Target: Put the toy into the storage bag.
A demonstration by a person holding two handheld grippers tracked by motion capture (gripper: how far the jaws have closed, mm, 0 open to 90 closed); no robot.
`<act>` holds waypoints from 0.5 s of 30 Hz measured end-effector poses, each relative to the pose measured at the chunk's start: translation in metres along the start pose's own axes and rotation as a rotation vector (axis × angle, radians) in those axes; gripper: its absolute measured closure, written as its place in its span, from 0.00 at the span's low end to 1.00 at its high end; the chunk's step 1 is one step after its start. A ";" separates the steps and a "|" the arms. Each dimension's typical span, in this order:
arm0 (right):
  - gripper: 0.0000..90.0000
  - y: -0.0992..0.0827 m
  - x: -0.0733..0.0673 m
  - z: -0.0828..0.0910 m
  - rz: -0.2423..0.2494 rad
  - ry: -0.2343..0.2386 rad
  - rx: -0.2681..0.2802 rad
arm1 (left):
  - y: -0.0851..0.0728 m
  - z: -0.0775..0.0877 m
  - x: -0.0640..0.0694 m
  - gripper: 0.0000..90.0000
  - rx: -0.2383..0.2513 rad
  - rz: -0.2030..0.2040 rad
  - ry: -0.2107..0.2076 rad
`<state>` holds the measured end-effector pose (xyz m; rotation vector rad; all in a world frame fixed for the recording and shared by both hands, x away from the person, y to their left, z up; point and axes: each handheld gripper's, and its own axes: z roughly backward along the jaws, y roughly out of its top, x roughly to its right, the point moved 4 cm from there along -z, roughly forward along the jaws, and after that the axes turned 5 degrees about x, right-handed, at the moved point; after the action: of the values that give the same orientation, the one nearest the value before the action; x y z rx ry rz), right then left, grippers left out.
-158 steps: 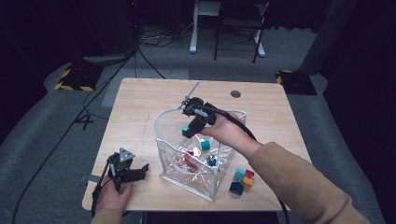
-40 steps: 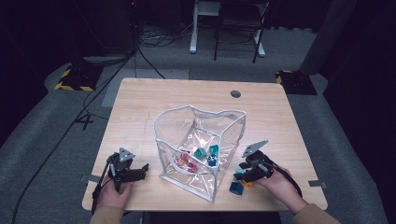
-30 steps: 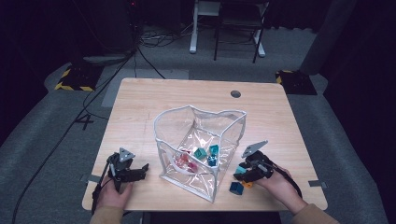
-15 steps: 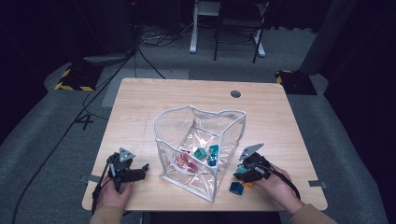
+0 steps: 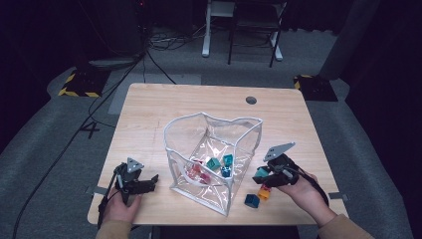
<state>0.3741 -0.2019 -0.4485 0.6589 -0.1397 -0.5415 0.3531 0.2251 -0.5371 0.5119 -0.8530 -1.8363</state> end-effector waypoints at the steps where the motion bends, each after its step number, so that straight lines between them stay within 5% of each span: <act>1: 0.63 0.002 0.000 0.003 0.000 0.000 0.002 | 0.000 0.000 0.000 0.17 0.000 0.000 0.000; 15: 0.63 0.025 0.004 0.038 -0.017 0.016 0.066 | 0.000 0.000 0.000 0.17 -0.001 0.000 0.000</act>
<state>0.3771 -0.2079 -0.4037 0.7287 -0.1377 -0.5501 0.3530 0.2251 -0.5371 0.5116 -0.8523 -1.8363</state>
